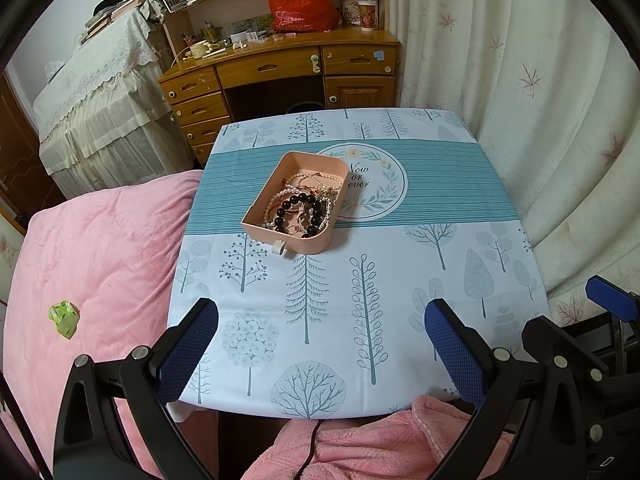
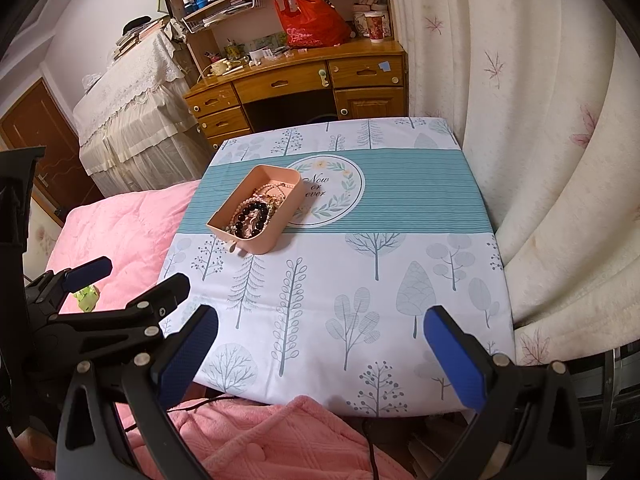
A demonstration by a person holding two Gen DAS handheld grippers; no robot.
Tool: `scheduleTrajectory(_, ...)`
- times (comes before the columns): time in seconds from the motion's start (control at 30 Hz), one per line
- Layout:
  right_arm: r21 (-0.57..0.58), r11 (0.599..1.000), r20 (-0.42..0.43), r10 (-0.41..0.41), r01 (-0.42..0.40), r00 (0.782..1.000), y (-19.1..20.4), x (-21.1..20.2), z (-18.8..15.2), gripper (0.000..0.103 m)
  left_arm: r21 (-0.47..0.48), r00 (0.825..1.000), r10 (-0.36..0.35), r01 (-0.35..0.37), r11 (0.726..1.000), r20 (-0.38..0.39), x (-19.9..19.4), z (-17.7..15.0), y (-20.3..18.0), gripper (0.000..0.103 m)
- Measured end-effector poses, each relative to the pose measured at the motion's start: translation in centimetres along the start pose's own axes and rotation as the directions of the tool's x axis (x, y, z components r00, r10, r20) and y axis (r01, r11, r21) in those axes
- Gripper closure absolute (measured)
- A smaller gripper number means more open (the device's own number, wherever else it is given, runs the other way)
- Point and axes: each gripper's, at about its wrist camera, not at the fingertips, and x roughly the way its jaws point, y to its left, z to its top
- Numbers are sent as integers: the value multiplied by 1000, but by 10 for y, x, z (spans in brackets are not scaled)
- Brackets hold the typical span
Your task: Organize jewelry
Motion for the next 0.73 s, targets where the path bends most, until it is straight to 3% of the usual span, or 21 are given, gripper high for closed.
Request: scheduleTrajectory(0.73, 4, 1000, -14, 2, -2, 1000, -9, 5, -2, 0, -3, 1000, -2, 2, 1000, -17, 5, 1, -4, 1)
